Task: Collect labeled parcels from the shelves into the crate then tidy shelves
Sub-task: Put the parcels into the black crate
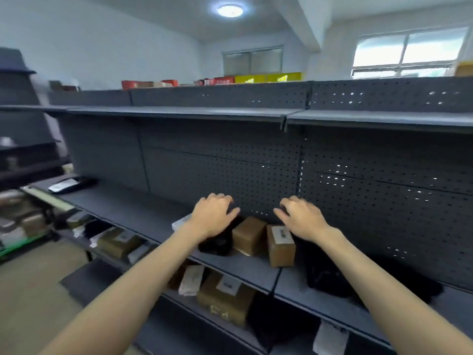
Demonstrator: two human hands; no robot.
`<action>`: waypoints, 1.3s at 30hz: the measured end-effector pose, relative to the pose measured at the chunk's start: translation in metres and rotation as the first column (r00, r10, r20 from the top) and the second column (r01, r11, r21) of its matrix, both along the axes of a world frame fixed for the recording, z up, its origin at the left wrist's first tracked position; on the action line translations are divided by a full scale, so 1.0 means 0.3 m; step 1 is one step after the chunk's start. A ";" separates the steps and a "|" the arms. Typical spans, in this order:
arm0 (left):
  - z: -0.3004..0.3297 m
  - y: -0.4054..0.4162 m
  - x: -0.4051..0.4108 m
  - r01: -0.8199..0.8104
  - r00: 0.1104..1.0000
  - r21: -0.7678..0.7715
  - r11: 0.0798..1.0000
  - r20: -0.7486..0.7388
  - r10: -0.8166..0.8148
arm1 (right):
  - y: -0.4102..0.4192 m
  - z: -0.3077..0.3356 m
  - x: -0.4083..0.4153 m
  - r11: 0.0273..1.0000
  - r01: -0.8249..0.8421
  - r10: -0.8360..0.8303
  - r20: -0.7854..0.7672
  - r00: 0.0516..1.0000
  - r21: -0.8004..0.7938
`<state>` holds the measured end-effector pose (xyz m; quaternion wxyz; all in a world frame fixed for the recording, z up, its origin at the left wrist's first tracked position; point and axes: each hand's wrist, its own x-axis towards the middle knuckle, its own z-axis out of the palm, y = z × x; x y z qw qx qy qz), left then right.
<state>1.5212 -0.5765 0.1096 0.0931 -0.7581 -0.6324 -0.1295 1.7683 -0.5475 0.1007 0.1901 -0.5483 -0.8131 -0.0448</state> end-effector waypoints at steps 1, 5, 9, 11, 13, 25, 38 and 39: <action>-0.010 -0.021 -0.091 -0.039 0.999 -0.009 0.999 -0.009 0.039 | 0.007 -0.012 -0.087 0.999 -0.034 0.034 -0.002 0.999 -0.006; -0.061 -0.105 -0.399 -0.178 0.984 -0.049 0.983 -0.032 0.177 | 0.011 -0.073 -0.407 0.991 -0.129 0.129 0.008 0.992 -0.046; -0.113 -0.150 -0.613 -0.264 0.964 -0.081 0.961 -0.012 0.264 | 0.036 -0.117 -0.660 0.978 -0.195 0.198 0.048 0.979 -0.069; -0.140 -0.150 -0.691 -0.283 0.959 -0.079 0.956 0.007 0.284 | 0.059 -0.128 -0.760 0.973 -0.218 0.223 0.054 0.973 -0.079; -0.167 -0.137 -0.755 -0.296 0.953 -0.083 0.952 0.035 0.300 | 0.089 -0.143 -0.849 0.968 -0.238 0.243 0.058 0.968 -0.083; -0.312 0.286 -1.053 -0.242 0.970 -0.140 0.960 0.000 0.245 | 0.483 -0.367 -1.151 0.971 -0.121 0.115 -0.044 0.992 -0.205; -0.492 0.838 -1.124 -0.012 0.996 -0.301 0.954 0.079 0.037 | 0.784 -0.568 -1.240 0.883 0.066 -0.159 -0.164 0.974 -0.464; -0.518 0.860 -1.120 0.006 0.995 -0.320 0.947 0.101 0.028 | 0.787 -0.585 -1.243 0.871 0.083 -0.188 -0.172 0.967 -0.484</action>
